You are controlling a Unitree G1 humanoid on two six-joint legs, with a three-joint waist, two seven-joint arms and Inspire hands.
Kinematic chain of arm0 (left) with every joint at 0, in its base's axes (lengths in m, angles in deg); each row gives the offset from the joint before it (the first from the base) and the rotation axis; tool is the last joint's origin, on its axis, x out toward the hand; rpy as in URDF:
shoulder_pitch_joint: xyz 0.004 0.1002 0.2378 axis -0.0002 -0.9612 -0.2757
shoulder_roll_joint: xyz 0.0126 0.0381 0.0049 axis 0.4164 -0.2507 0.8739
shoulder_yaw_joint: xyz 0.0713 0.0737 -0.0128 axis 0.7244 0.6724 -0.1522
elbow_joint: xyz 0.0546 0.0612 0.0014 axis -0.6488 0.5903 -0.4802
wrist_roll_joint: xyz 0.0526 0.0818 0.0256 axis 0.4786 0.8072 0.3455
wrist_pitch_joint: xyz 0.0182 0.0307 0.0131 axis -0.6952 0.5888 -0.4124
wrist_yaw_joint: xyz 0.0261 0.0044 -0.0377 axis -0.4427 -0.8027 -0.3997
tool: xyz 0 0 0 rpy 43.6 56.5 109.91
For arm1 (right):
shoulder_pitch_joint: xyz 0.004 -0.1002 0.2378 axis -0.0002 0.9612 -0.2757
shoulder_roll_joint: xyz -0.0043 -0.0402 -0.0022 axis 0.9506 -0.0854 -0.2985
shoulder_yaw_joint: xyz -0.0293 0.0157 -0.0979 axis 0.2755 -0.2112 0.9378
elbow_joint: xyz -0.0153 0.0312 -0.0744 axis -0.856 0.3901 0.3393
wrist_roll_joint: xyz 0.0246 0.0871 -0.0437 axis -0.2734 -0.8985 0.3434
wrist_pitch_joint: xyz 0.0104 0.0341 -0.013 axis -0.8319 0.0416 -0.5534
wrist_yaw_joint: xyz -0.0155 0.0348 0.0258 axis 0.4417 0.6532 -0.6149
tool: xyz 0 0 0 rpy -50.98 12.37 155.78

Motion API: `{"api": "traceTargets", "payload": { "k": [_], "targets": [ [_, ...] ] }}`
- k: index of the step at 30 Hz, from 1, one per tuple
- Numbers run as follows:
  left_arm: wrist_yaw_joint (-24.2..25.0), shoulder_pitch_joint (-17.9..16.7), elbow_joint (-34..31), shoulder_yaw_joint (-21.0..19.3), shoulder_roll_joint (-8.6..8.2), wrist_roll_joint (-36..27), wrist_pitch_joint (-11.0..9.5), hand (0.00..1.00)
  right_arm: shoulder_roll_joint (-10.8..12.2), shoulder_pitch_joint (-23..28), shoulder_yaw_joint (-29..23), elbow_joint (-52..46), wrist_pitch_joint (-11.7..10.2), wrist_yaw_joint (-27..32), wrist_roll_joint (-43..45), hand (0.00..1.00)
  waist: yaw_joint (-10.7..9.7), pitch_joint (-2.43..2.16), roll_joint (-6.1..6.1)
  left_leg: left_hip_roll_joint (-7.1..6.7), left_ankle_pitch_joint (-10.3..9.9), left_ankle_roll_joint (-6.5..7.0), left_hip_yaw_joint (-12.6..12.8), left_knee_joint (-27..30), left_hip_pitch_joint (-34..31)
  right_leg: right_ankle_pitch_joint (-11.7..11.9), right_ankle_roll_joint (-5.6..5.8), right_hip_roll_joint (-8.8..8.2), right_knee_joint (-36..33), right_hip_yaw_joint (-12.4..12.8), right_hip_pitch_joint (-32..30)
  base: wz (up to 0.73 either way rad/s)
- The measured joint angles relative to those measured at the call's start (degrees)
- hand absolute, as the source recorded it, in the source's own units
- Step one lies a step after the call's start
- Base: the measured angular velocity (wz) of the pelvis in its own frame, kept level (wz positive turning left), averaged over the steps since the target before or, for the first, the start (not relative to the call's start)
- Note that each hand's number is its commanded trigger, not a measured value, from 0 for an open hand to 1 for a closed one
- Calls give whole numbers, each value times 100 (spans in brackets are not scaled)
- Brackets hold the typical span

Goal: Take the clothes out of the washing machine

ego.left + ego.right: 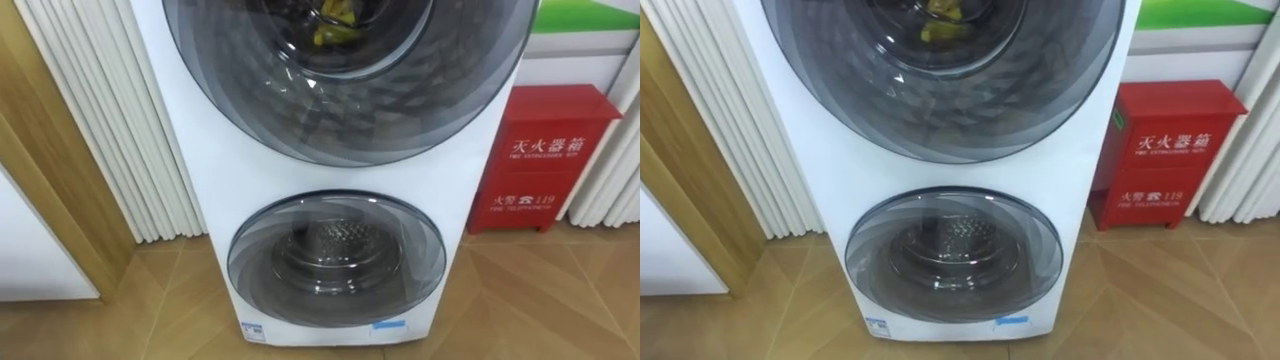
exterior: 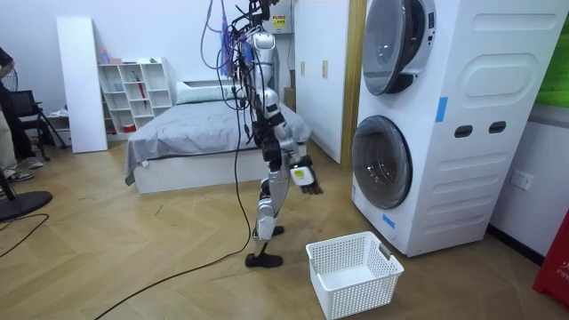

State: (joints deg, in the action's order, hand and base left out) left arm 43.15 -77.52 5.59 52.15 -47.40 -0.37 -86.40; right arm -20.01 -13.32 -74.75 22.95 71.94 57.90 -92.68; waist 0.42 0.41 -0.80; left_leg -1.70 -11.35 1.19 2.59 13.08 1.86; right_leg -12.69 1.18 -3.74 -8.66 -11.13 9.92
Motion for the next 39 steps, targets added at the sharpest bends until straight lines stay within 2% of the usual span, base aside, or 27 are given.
{"api": "traceTargets", "payload": {
  "k": [2, 6, 8, 9, 12, 15, 21, 25, 31, 36, 37, 39],
  "targets": [
    [0, -6, 1, 0, 52, 26, 9, 0, -56, -177, -41, -614, -82, 161, 12, 0, -6, 3, -27, 3, -1, 1, 1, 5, 15, 0, 0, -2, -4, -24, 6, 0],
    [0, -128, -81, -1, 174, 237, 100, 0, -243, -567, -167, -2017, -104, 557, 218, 0, -16, 32, -105, -3, 1, 2, -28, 30, -54, 0, 0, -2, -12, -62, 9, 6],
    [0, -131, -93, -4, 257, 408, 173, 0, -272, -700, -266, -2466, -180, 777, 245, 0, -2, 21, -135, -5, 0, 2, -43, 46, -80, 0, 0, 0, -13, -73, 2, 6],
    [0, -148, -106, -31, 288, 488, 225, 0, -317, -711, -268, -2846, -191, 941, 281, 0, 17, 21, -188, -4, 1, 2, -48, 47, -84, 0, 0, 2, -12, -69, -3, 4],
    [0, -231, -85, -71, 291, 611, 396, 0, -408, -926, -263, -3391, -196, 1100, 656, 0, 34, -18, -265, -10, 1, 3, -43, 61, -84, 2, 4, -3, -14, -68, 3, 3],
    [0, -245, -92, -74, 292, 760, 552, 0, -460, -1346, -264, -3704, -195, 1322, 807, 0, 10, -21, -262, -13, 1, 4, -47, 46, -72, 3, 5, -4, -12, -66, 14, 0],
    [0, -268, -169, -69, 291, 1159, 731, 0, -560, -1981, -248, -4159, -194, 1475, 828, 0, 51, -33, -245, 1, 2, 3, -57, 41, -75, 3, 5, 5, -8, -69, -27, 0],
    [0, -270, -148, -75, 291, 1231, 738, 0, -773, -2150, -249, -4459, -196, 1467, 903, 0, 158, -48, -276, -1, 3, 3, -51, 43, -57, 3, 5, 3, -12, -68, -7, 0],
    [42, -265, -181, -77, 290, 1351, 869, 0, -873, -2253, -251, -4802, -190, 1530, 919, 0, 208, -79, -332, -8, 3, 3, -117, 49, -59, 3, 5, 1, -12, -168, 16, 5],
    [155, -248, -221, -75, 293, 1385, 905, 0, -1097, -2477, -252, -4802, -130, 1564, 942, 0, 201, -54, -385, -4, 7, 3, -125, 65, -97, 3, 5, -3, -12, -256, 5, 1],
    [166, -239, -222, -75, 292, 1385, 904, 0, -1136, -2493, -252, -4802, -130, 1560, 942, 0, 193, -63, -400, -4, 7, 3, -130, 73, -123, 3, 5, -5, -13, -294, 6, 4],
    [221, -225, -231, -75, 292, 1386, 901, 0, -1208, -2577, -254, -4802, -130, 1556, 959, 0, 164, -44, -447, -5, 7, 3, -134, 81, -145, 3, 5, -6, -12, -329, 2, 0]
  ]
}}
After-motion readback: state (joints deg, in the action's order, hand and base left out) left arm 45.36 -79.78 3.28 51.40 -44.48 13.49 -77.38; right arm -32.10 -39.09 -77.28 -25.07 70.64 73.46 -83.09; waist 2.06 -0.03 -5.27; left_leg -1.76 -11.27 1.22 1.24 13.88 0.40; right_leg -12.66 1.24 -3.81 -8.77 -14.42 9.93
